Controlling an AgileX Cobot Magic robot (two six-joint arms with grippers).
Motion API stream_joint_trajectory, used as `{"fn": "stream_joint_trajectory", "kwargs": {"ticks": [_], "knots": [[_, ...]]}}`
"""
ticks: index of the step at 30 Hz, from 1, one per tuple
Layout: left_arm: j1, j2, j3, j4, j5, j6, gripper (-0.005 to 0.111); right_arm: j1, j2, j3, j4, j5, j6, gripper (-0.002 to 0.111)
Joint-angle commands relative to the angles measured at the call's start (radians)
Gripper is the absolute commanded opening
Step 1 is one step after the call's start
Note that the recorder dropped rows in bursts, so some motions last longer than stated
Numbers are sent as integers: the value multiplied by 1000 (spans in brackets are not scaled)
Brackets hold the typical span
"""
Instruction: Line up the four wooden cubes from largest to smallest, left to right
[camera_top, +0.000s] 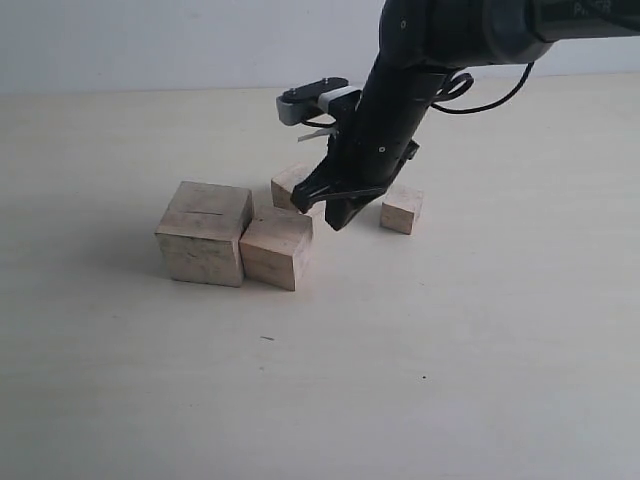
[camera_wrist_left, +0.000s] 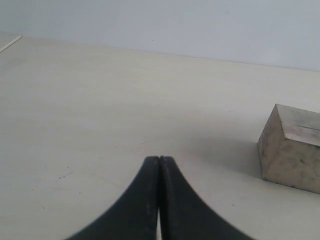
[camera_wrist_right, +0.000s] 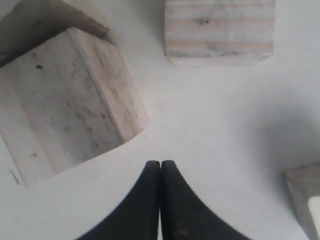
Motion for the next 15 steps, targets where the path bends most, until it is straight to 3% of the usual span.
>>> {"fn": "stream_joint_trajectory", "kwargs": {"ticks": [1,15], "knots": [[2,-6,3,4,-12,0,0,-2,22,2,1,7,20,0],[2,-6,3,4,-12,0,0,-2,59,2,153,-46,-124,0]]}}
